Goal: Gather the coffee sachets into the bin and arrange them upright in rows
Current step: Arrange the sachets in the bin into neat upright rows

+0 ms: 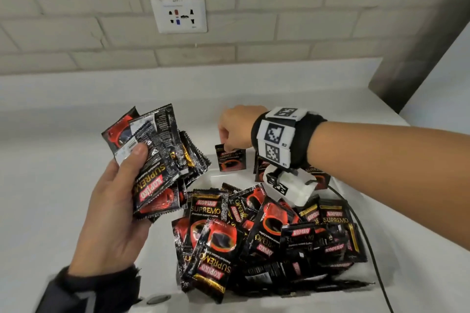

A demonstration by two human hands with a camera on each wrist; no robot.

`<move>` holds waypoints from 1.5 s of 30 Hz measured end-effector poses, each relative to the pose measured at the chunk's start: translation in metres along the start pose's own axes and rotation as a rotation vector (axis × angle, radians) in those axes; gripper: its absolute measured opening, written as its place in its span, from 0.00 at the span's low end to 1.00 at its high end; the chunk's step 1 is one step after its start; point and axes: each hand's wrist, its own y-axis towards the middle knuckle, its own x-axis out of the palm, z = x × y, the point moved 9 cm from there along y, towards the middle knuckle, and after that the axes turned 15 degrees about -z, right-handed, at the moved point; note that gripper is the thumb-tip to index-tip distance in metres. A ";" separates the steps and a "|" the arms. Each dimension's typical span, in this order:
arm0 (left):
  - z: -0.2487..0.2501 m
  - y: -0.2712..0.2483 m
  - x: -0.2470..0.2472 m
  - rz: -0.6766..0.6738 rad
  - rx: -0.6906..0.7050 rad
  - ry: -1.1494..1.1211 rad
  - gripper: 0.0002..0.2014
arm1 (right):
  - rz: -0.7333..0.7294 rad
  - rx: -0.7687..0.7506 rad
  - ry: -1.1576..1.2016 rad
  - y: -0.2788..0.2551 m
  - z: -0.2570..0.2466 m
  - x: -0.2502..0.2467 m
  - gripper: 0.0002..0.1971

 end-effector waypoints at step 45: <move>-0.013 0.009 0.010 0.001 -0.026 0.109 0.19 | 0.125 -0.048 0.097 -0.023 -0.004 -0.046 0.10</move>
